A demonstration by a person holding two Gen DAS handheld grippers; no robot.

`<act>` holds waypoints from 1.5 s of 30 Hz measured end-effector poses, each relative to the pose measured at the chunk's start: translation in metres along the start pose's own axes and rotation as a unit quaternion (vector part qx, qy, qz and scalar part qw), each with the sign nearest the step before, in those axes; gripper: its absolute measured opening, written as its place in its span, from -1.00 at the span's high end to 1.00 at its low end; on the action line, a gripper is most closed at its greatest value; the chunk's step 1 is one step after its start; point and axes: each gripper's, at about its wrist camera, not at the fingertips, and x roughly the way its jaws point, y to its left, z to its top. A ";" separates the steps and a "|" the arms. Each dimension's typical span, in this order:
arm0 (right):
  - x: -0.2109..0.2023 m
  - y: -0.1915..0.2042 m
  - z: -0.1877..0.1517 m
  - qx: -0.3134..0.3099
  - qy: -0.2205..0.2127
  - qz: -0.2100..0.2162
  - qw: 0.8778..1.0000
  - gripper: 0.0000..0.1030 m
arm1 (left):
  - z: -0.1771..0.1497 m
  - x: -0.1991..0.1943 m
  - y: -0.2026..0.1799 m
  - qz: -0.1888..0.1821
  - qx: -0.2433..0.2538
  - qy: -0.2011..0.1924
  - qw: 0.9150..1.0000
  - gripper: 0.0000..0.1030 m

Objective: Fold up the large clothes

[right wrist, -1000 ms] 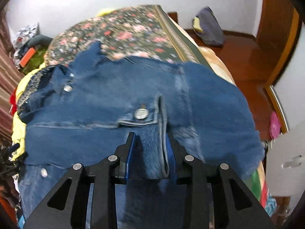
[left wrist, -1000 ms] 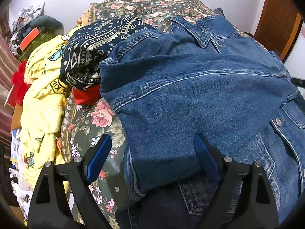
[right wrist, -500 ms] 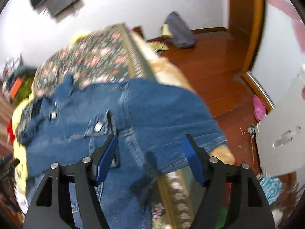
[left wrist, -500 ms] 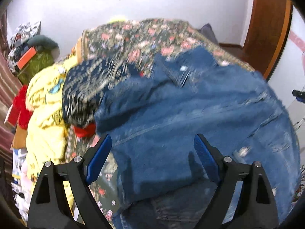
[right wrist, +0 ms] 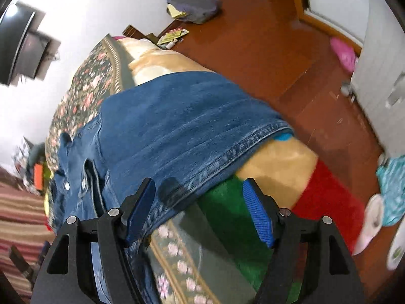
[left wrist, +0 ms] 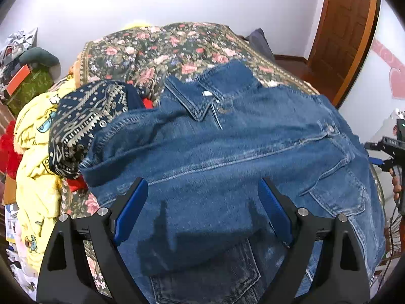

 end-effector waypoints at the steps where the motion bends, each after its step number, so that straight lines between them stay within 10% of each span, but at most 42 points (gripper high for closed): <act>1: 0.004 -0.002 0.003 0.007 -0.003 0.004 1.000 -0.33 | -0.002 0.001 0.000 0.002 0.001 0.002 1.000 -0.72; 8: 0.018 0.006 0.024 0.019 -0.042 -0.028 0.999 -0.24 | -0.010 0.006 0.007 0.015 -0.005 0.012 1.000 -0.72; 15: -0.005 0.035 0.027 -0.048 -0.089 -0.072 0.992 0.65 | -0.013 0.005 0.019 0.018 -0.018 0.012 1.000 -0.72; 24: -0.072 0.137 0.001 -0.221 -0.165 0.001 0.961 0.79 | -0.014 -0.002 0.024 0.009 -0.027 0.002 1.000 -0.72; 34: -0.027 0.213 -0.087 -0.378 -0.049 0.063 0.923 0.80 | -0.020 -0.007 0.019 0.002 -0.018 -0.004 1.000 -0.72; 42: 0.020 0.190 -0.104 -0.336 0.054 0.044 0.939 0.76 | -0.032 -0.004 0.025 -0.003 -0.021 0.011 1.000 -0.72; 45: 0.009 0.190 -0.104 -0.330 0.070 0.029 0.941 0.39 | -0.035 -0.002 0.028 -0.003 -0.024 0.015 1.000 -0.72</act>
